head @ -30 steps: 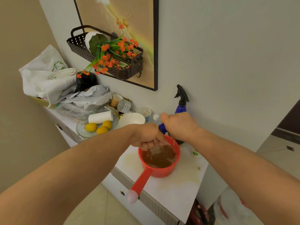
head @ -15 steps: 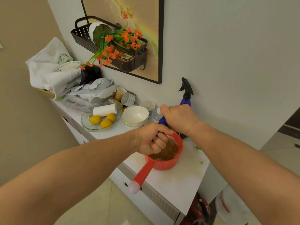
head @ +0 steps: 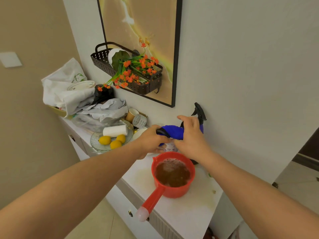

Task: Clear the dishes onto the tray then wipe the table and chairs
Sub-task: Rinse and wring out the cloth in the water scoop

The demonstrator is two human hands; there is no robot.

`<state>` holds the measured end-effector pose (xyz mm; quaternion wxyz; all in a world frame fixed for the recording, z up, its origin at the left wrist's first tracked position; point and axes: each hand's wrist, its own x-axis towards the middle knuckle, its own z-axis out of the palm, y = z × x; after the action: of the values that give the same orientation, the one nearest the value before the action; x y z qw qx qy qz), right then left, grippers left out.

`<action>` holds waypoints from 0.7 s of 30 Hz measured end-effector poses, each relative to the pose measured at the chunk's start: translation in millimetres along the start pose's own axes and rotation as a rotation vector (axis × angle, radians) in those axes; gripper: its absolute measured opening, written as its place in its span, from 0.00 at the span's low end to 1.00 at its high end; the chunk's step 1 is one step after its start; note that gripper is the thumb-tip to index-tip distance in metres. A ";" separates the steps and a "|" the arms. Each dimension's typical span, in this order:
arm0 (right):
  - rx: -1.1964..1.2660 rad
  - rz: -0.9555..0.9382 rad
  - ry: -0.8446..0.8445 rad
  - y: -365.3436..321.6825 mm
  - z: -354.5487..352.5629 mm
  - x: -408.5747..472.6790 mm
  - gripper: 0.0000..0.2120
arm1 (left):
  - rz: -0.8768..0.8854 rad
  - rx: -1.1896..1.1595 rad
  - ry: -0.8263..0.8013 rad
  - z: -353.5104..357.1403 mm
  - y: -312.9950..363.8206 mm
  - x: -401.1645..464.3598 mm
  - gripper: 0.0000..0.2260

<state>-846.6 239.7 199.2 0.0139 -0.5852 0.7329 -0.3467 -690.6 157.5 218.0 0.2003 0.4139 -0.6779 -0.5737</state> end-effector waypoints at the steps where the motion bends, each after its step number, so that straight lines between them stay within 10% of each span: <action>1: 0.124 0.050 -0.052 -2.5 -3.0 -1.1 0.40 | 0.018 -0.025 0.024 -4.1 4.4 -0.5 0.21; 15: 0.561 0.305 -0.158 -79.0 -14.2 -8.0 0.19 | 0.351 -0.040 0.273 -42.2 43.8 -32.3 0.26; 21: 0.815 0.395 -0.518 -102.8 0.8 -17.1 0.09 | 0.369 0.114 0.369 -75.3 40.4 -45.2 0.10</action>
<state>-753.7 246.4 245.9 0.4867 -0.4493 0.6075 -0.4384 -621.7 147.1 285.0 0.3978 0.3915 -0.7252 -0.4032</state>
